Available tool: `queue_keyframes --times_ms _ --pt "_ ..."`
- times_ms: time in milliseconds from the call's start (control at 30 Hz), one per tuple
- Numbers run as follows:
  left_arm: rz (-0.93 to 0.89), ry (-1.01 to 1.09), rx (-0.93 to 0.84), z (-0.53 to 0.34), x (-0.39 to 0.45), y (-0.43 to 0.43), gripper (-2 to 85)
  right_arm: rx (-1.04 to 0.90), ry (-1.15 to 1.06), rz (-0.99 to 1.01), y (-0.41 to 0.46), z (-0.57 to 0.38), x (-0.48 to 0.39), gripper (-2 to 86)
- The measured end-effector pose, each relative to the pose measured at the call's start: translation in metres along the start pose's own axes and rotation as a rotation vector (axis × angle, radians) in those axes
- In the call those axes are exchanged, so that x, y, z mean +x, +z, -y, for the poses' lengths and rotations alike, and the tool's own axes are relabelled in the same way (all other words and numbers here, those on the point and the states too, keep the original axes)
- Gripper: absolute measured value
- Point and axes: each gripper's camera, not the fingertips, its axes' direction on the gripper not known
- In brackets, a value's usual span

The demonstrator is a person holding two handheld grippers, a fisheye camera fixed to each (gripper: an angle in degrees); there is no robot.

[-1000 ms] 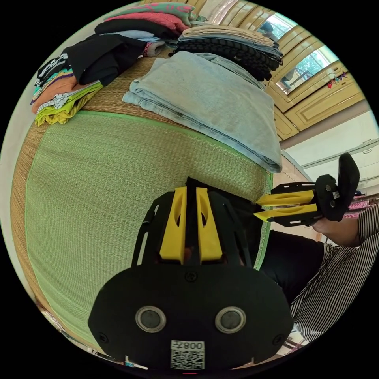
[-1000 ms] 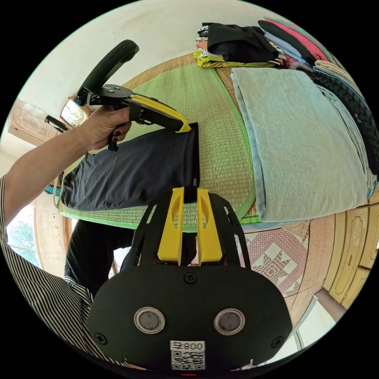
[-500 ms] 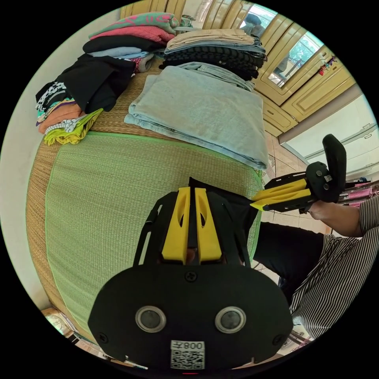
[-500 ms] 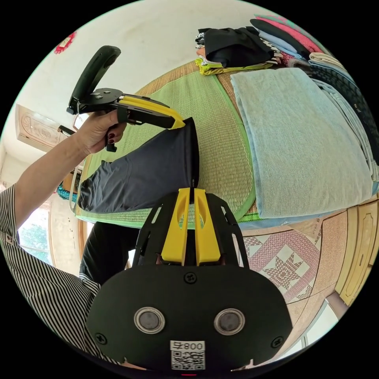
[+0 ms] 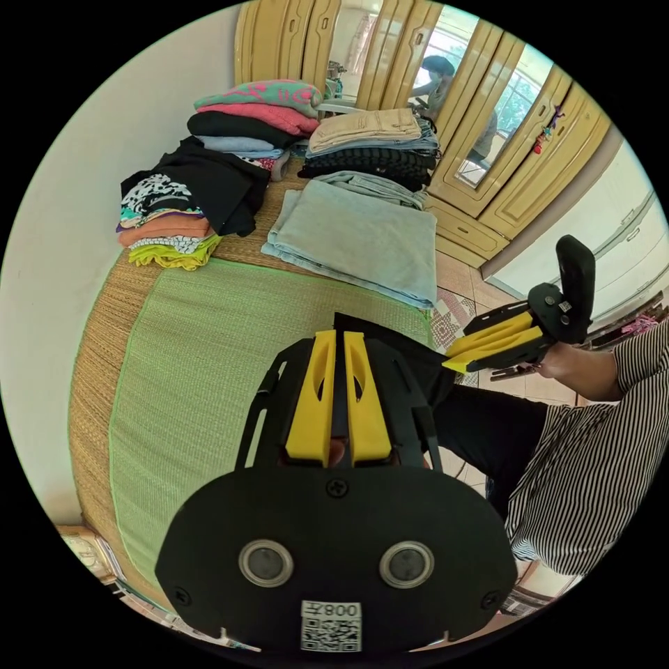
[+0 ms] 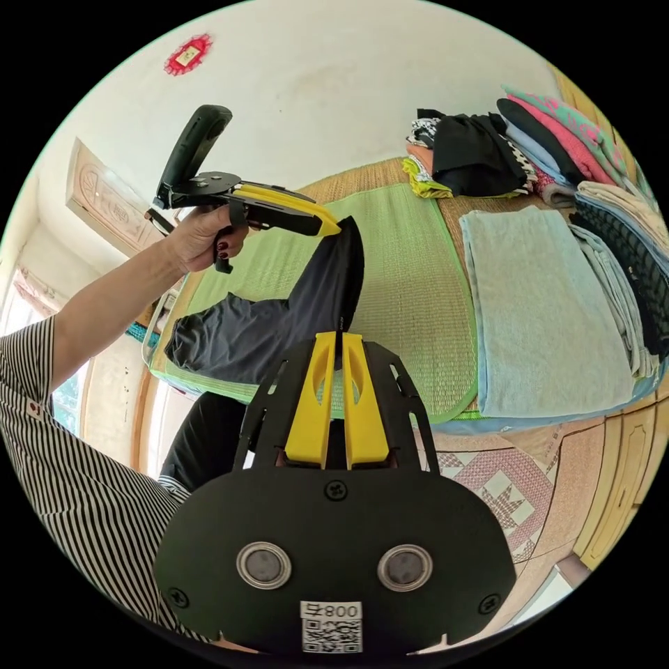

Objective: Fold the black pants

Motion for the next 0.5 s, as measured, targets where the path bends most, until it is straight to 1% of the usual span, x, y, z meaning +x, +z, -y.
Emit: queue_keyframes --times_ms 233,500 --pt "0.023 -0.078 0.094 -0.088 -0.010 -0.067 1.4 0.000 -0.146 0.040 0.002 0.011 -0.056 1.5" --pt "0.069 -0.196 0.194 -0.219 -0.031 -0.137 1.6 -0.018 -0.272 0.106 0.017 0.031 -0.105 1.6"
